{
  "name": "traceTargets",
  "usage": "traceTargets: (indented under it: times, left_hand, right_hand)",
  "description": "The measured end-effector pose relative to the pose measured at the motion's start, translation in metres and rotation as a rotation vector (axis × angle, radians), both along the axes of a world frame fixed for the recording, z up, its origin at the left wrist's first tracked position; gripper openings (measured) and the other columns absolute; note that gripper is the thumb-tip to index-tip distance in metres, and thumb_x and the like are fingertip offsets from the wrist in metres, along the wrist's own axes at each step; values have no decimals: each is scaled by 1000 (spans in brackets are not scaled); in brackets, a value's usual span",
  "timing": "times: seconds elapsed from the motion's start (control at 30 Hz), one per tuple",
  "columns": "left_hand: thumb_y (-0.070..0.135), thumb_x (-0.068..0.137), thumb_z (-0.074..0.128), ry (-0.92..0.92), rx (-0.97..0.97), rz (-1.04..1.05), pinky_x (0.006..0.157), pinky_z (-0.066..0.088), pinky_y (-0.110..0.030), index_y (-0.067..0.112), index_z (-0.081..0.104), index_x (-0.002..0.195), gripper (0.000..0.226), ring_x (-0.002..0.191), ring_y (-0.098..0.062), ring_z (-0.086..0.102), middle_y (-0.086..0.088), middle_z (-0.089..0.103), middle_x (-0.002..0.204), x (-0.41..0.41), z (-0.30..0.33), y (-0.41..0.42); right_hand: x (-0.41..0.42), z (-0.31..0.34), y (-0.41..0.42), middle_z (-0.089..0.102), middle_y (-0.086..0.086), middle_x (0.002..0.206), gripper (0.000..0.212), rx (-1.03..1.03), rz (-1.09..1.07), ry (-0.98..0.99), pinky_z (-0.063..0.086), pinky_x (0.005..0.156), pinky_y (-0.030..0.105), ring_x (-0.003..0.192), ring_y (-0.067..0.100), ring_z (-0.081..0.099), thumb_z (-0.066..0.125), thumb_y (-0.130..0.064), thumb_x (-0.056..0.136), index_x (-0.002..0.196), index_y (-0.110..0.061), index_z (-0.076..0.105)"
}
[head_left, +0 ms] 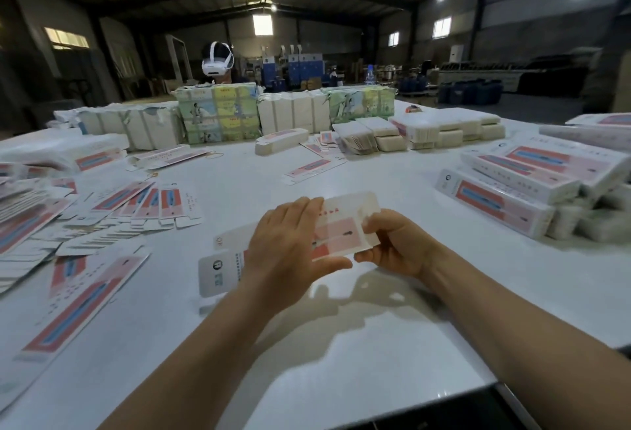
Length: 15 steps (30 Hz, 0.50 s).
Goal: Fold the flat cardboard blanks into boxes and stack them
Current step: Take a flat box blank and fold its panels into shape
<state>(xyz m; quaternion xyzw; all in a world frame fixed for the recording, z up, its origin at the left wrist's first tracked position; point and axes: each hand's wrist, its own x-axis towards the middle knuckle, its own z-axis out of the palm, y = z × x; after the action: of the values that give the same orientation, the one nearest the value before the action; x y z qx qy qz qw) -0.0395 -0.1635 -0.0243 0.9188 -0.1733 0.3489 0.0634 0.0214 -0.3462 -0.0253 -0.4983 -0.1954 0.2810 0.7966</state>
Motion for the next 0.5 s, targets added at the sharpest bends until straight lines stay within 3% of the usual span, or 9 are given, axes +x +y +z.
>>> traceTargets:
  times: [0.1, 0.3, 0.4, 0.5]
  left_hand:
    - [72, 73, 42, 49, 89, 46, 89, 47, -45, -3, 52, 128, 94, 102, -37, 59, -19, 60, 119, -4, 1, 4]
    - [67, 68, 56, 27, 194, 29, 83, 48, -43, -4, 53, 126, 92, 96, -36, 60, -19, 62, 113, -4, 0, 4]
    - [61, 62, 72, -39, 193, 58, 64, 50, -35, -1, 60, 117, 84, 77, -33, 64, -15, 67, 96, -5, 3, 3]
    - [61, 60, 73, -113, 168, 86, 47, 38, -25, 4, 65, 102, 71, 59, -28, 61, -9, 66, 79, -5, 4, 2]
  right_hand:
    - [-1, -2, 1, 71, 15, 90, 36, -80, -35, -63, 55, 46, 25, 73, 23, 69, 55, -3, 73, 109, 1, 59]
    - [-2, -10, 8, 72, 11, 89, 31, -235, -113, -200, 50, 42, 22, 66, 18, 67, 77, -15, 66, 97, -14, 75]
    - [1, -13, 11, 69, 8, 72, 27, -283, -154, -213, 44, 39, 20, 52, 12, 59, 70, -13, 63, 89, -16, 77]
    - [4, -14, 12, 67, 9, 65, 24, -329, -185, -189, 40, 37, 19, 45, 11, 55, 59, -8, 70, 85, -13, 77]
